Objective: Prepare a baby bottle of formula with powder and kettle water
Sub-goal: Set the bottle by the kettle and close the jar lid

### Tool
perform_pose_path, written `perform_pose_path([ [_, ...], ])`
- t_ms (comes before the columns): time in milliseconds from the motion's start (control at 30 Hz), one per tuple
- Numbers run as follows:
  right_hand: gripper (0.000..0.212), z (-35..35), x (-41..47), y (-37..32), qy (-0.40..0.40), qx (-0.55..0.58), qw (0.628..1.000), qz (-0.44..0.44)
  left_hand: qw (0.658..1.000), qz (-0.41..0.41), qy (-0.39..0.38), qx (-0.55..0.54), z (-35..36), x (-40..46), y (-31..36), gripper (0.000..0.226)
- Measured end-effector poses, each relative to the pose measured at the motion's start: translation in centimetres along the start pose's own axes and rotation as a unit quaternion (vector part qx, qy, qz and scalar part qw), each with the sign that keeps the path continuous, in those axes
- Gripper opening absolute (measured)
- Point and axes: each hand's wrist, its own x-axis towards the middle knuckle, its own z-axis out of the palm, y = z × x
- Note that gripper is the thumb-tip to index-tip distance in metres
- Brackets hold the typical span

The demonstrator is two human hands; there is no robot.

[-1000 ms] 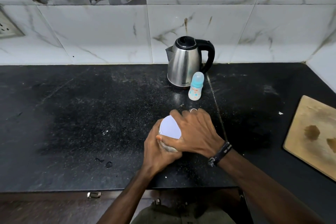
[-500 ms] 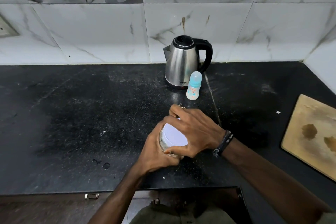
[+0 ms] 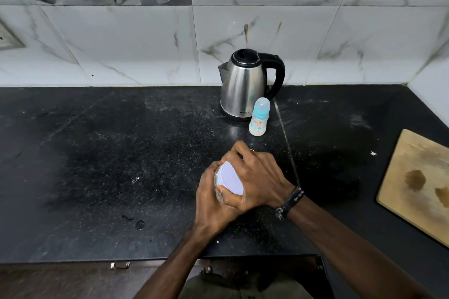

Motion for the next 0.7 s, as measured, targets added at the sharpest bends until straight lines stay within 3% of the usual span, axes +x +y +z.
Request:
perform_pose_path([
  [167,0.061,0.2,0.3,0.4,0.007,-0.005,1.000,-0.001,0.999,-0.026,-0.009,-0.025,0.3,0.8,-1.2,0.096],
  [433,0.073,0.8,0.3,1.5,0.051,0.045,0.997,0.039,0.999,0.038,0.006,0.023,-0.5,2.6,-0.2,0.093],
  [700,0.042,3.5,-1.1,4.6,0.148,0.118,0.964,0.186,0.999,0.004,0.033,0.043,0.5,7.3,-1.7,0.101],
])
